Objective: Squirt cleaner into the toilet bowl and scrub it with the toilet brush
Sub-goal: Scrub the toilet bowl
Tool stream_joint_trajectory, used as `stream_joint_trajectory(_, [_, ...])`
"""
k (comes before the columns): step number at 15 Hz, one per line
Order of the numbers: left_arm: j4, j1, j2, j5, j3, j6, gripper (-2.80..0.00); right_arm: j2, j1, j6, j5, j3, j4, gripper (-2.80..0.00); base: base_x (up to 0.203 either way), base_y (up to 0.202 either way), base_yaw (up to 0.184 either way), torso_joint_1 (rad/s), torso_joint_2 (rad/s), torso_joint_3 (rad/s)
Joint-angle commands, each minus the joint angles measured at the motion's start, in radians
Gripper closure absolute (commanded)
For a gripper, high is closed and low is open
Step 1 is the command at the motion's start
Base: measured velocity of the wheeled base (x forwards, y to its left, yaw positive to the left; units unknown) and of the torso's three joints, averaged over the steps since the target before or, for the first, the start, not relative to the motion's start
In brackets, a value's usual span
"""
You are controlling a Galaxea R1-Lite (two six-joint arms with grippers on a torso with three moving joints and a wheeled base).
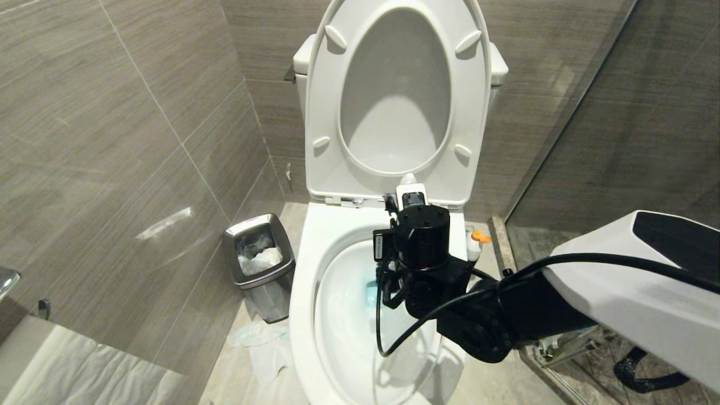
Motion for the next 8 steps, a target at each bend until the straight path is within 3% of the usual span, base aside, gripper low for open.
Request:
stream_joint_trajectory(1, [0.000, 0.000, 0.000, 0.000, 0.000, 0.000, 0.00, -0.076, 0.001, 0.000, -0.003, 0.034, -0.004, 0.00, 0.000, 0.000, 0.000, 0.000, 0.00, 0.000])
stream_joint_trajectory(4, [0.000, 0.000, 0.000, 0.000, 0.000, 0.000, 0.00, -0.085, -0.001, 0.002, -0.001, 0.038, 0.015, 0.00, 0.000, 0.000, 0.000, 0.000, 0.00, 0.000])
stream_joint_trajectory(8, [0.000, 0.000, 0.000, 0.000, 0.000, 0.000, 0.00, 0.044, -0.002, 0.008, 0.005, -0.025, 0.011, 0.00, 0.000, 0.000, 0.000, 0.000, 0.00, 0.000])
